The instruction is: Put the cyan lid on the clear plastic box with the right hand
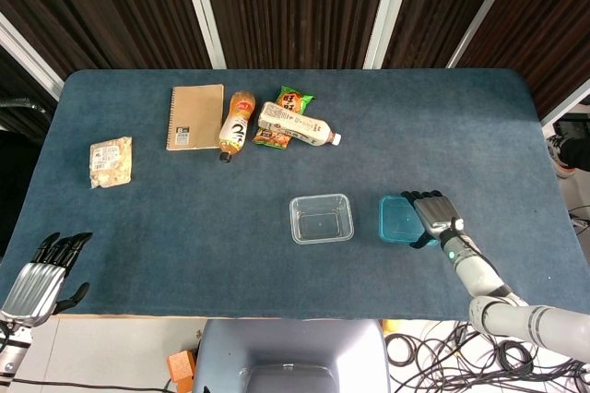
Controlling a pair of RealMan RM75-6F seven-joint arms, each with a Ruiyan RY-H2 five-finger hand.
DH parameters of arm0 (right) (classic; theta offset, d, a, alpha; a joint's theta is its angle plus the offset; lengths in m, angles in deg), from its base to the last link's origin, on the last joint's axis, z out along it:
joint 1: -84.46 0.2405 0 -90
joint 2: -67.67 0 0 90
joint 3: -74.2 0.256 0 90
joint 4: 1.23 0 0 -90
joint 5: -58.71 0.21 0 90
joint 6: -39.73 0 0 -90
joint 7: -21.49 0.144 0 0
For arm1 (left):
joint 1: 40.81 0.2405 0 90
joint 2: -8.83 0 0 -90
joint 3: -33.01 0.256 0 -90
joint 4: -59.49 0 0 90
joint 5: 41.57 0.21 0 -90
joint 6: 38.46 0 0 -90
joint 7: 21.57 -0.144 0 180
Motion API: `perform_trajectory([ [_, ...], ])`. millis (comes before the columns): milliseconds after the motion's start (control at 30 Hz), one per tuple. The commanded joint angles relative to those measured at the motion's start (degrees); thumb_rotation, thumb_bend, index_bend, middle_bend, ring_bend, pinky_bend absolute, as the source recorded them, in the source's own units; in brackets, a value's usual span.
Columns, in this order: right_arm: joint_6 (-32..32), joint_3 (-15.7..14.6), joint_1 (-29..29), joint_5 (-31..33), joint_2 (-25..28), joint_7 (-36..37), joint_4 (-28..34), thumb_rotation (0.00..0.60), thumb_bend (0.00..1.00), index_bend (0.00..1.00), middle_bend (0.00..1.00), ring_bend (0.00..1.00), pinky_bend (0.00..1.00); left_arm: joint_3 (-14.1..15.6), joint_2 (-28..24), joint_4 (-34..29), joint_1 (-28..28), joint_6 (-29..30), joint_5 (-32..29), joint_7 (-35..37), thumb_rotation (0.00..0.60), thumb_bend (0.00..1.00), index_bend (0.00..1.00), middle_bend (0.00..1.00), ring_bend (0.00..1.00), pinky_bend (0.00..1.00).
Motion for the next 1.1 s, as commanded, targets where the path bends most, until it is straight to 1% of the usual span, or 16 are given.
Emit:
perform_trajectory([
  [33,-1.4,2.4,-1.6,-4.8,1.1,4.6,1.7,0.600,0.04,0.69,0.37,0.20,0.14,0.0,0.2,0.3,0.3,0.4,0.1,0.2,0.600,0.32,0.00,0.12,0.15,0.09],
  [167,-1.8,5.2,-1.8,-9.5,4.0,8.7,5.7,0.600,0.04,0.68,0.37,0.20,0.14,-0.1,0.3,0.7,0.5,0.4,-0.2,0.9,0.600,0.32,0.00,0.12,0.15,0.09],
  [300,-0.4,7.8,-0.6,-10.9,6.2,10.8,10.1,0.600,0.04,0.68,0.37,0.20,0.13,-0.2,0.4,0.9,0.5,0.4,-0.2,1.0,0.600,0.32,0.00,0.12,0.15,0.09],
  [400,0.6,9.4,1.2,-10.1,6.9,9.8,12.9,0.600,0.04,0.68,0.37,0.20,0.13,-0.3,0.3,1.0,0.6,0.4,-0.3,1.0,0.600,0.32,0.00,0.12,0.15,0.09],
  [500,1.3,10.2,3.2,-8.1,6.0,7.8,14.1,0.600,0.04,0.67,0.37,0.20,0.13,-0.4,0.3,1.2,0.6,0.2,-0.6,1.2,0.600,0.32,0.00,0.12,0.15,0.09],
  [633,1.5,10.4,4.1,-6.6,5.3,6.7,14.3,0.600,0.04,0.66,0.37,0.20,0.13,-0.4,0.3,1.3,0.6,0.1,-0.7,1.3,0.600,0.32,0.00,0.12,0.15,0.09],
  [700,2.3,10.6,6.4,-4.3,3.1,4.4,14.0,0.600,0.04,0.66,0.37,0.20,0.12,-0.5,0.4,1.4,0.6,0.1,-0.8,1.5,0.600,0.32,0.00,0.12,0.15,0.09],
  [733,2.7,10.0,8.3,-2.7,0.9,1.6,13.3,0.600,0.04,0.66,0.37,0.20,0.12,-0.5,0.4,1.4,0.7,0.1,-0.8,1.4,0.600,0.32,0.00,0.12,0.15,0.09],
  [833,0.7,8.9,10.3,1.5,-1.2,-2.8,13.4,0.600,0.04,0.65,0.37,0.20,0.11,-0.5,0.2,1.2,0.7,0.2,-0.7,1.2,0.600,0.32,0.00,0.12,0.15,0.09],
  [933,-1.0,8.1,11.3,4.4,-2.2,-5.4,13.8,0.600,0.04,0.65,0.37,0.20,0.11,-0.7,0.1,1.1,0.6,0.1,-0.8,1.1,0.600,0.32,0.00,0.12,0.15,0.09],
  [1100,-1.9,7.7,12.6,7.8,-3.7,-7.1,13.2,0.600,0.04,0.65,0.37,0.20,0.11,-0.7,0.2,1.3,0.5,-0.2,-0.7,1.3,0.600,0.32,0.00,0.12,0.15,0.09],
])
